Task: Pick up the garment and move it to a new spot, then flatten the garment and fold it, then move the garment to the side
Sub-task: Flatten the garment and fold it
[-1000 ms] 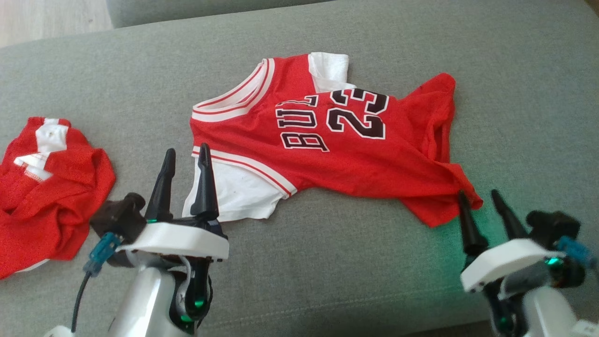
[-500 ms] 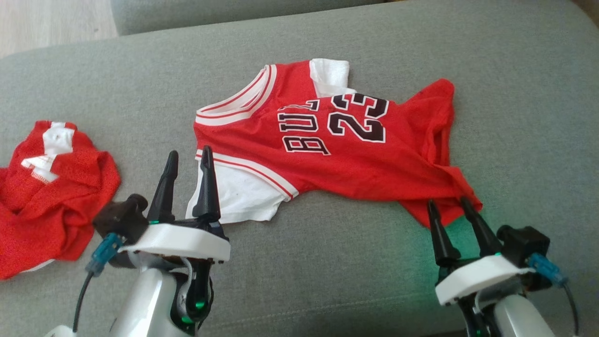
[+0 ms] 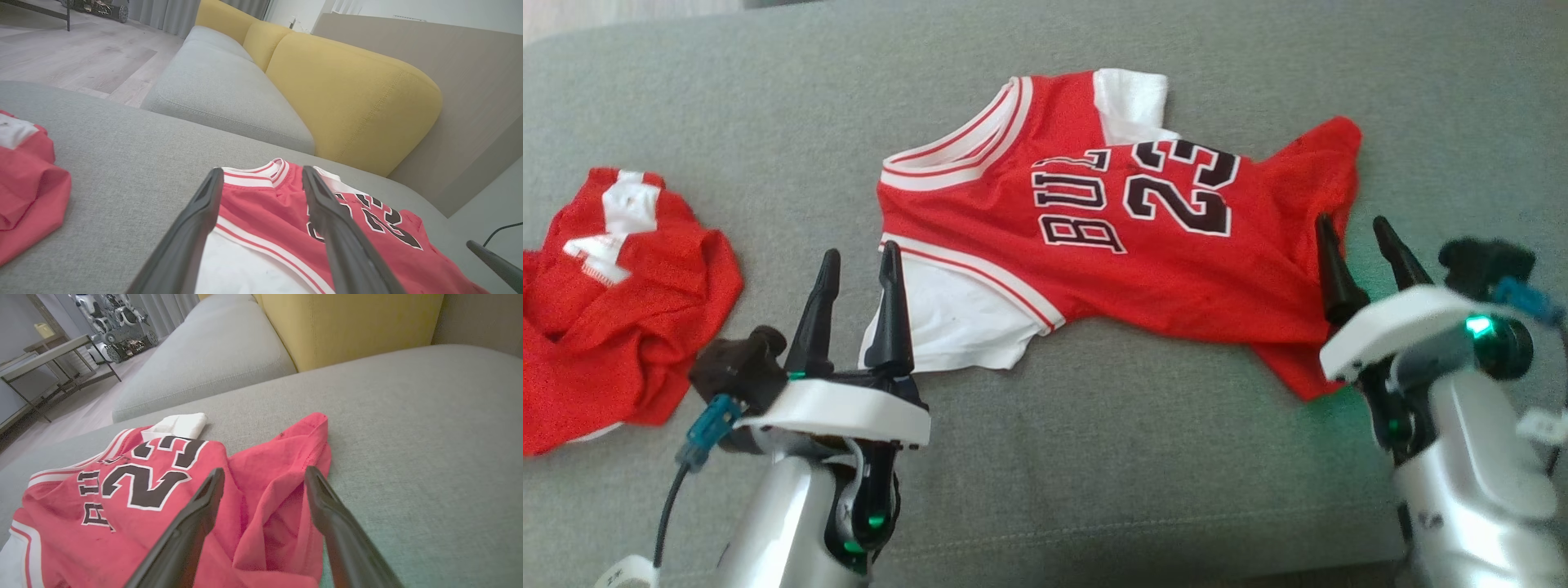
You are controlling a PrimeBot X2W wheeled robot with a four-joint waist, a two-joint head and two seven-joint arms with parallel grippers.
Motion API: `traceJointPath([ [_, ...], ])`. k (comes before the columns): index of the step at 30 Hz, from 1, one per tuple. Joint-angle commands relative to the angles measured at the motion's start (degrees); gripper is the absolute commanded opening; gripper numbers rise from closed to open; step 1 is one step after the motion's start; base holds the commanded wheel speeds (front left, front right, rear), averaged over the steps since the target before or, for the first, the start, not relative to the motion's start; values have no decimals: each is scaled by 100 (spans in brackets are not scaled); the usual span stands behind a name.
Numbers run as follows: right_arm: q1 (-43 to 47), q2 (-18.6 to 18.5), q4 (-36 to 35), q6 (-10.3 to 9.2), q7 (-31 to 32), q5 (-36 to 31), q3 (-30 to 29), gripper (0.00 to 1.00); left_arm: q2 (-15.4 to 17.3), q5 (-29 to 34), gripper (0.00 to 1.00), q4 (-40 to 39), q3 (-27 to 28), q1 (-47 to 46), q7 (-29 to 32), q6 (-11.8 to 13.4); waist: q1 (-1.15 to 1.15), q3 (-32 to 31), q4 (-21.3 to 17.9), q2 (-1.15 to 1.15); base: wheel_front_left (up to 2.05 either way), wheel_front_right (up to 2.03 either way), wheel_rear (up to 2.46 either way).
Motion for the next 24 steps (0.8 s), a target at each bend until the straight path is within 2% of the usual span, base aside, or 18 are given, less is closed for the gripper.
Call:
traceJointPath([
  [1, -359, -64, 46, 43, 243, 121, 70, 100, 52, 15, 100, -187, 130, -253, -30, -13, 0, 72, 73, 0, 0, 0, 0],
  [6, -793, -148, 687, 43, 962, 405, 17, 100, 52, 6, 100, -168, 116, -303, -30, -22, 0, 154, 173, 0, 0, 0, 0],
  [11, -1020, -185, 971, 43, 1168, 564, 33, 100, 52, 14, 100, -155, 116, -332, -30, -32, 0, 200, 228, 0, 0, 0, 0],
  [13, -1114, -190, 1069, 43, 1203, 698, -4, 0, 52, 15, 100, -152, 114, -340, -30, -32, 0, 221, 249, 0, 0, 0, 0],
  [24, -1637, -545, 1334, 43, 959, 871, -77, 0, 52, -1, 100, -143, 76, -404, -30, -42, 0, 301, 375, 0, 0, 0, 0],
])
